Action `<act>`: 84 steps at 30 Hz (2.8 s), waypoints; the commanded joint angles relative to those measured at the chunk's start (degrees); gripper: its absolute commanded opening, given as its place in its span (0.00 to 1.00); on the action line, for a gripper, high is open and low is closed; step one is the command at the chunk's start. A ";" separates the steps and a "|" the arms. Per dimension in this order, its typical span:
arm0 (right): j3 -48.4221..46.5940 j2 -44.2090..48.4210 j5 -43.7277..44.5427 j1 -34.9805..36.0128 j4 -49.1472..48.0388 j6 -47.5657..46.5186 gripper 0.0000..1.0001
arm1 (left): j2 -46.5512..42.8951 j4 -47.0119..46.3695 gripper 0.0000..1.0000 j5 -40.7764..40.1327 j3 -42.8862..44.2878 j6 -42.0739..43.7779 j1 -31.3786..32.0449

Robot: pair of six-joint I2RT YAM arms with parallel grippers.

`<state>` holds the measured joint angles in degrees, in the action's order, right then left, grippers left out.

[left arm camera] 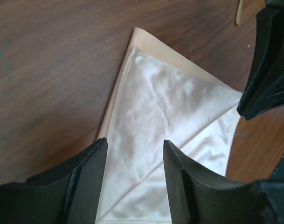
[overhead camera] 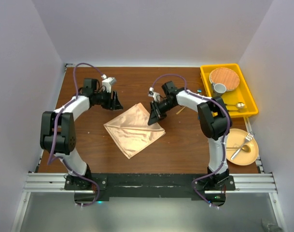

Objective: Fold the napkin into a case and place the utensils inside
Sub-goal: Smooth out the upper triangle-folded napkin at the center of the board, then pick up the upper triangle-folded napkin from the center of the board.

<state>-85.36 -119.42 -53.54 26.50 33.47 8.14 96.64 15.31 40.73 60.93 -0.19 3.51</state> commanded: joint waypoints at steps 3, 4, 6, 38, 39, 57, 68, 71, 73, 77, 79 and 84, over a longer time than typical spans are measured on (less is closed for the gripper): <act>6.95 -0.38 7.56 -0.05 3.44 -7.79 0.16 | 8.29 4.29 0.59 -3.55 8.15 10.03 1.76; 7.83 -0.29 7.66 -0.13 3.35 -7.88 0.15 | 9.00 4.46 0.59 -3.12 8.68 11.16 2.11; 10.12 -0.29 7.75 0.04 2.83 -9.53 0.13 | 10.84 4.64 0.58 -1.80 9.91 11.87 3.08; -4.28 2.18 5.89 -4.52 3.98 -5.07 0.69 | 24.91 2.35 0.30 9.54 17.47 12.75 11.08; -6.20 1.56 7.21 -4.62 3.45 -5.15 0.72 | 24.56 2.44 0.28 9.28 17.39 13.71 11.26; -16.50 -13.56 1.97 -4.97 -3.06 -4.28 0.85 | 13.31 -2.57 0.00 6.47 9.04 24.70 15.12; -13.34 -13.21 -4.99 -3.04 -2.89 -6.38 0.71 | 12.08 -3.53 0.00 7.26 8.33 26.38 15.48; -12.64 -13.04 -4.82 -2.42 -2.80 -7.08 0.61 | 11.90 -3.71 0.00 7.87 8.24 26.47 15.48; -12.72 -13.30 -4.65 -2.24 -2.80 -7.17 0.49 | 11.64 -4.15 0.00 8.13 8.07 26.38 15.48; -13.34 -13.21 -4.12 -2.33 -1.84 -7.35 0.20 | 11.29 -3.01 0.00 7.87 8.24 27.08 15.48; -13.08 -12.42 -3.33 -2.33 -1.39 -7.79 0.04 | 10.59 -0.30 0.10 7.61 8.59 26.99 14.43; -10.88 -7.59 -2.71 -1.89 -2.62 -10.07 0.00 | 13.47 14.81 0.66 12.44 14.30 33.12 6.61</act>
<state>-97.51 -132.73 -56.34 24.10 31.73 1.04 110.13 19.22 48.56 70.46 26.76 16.75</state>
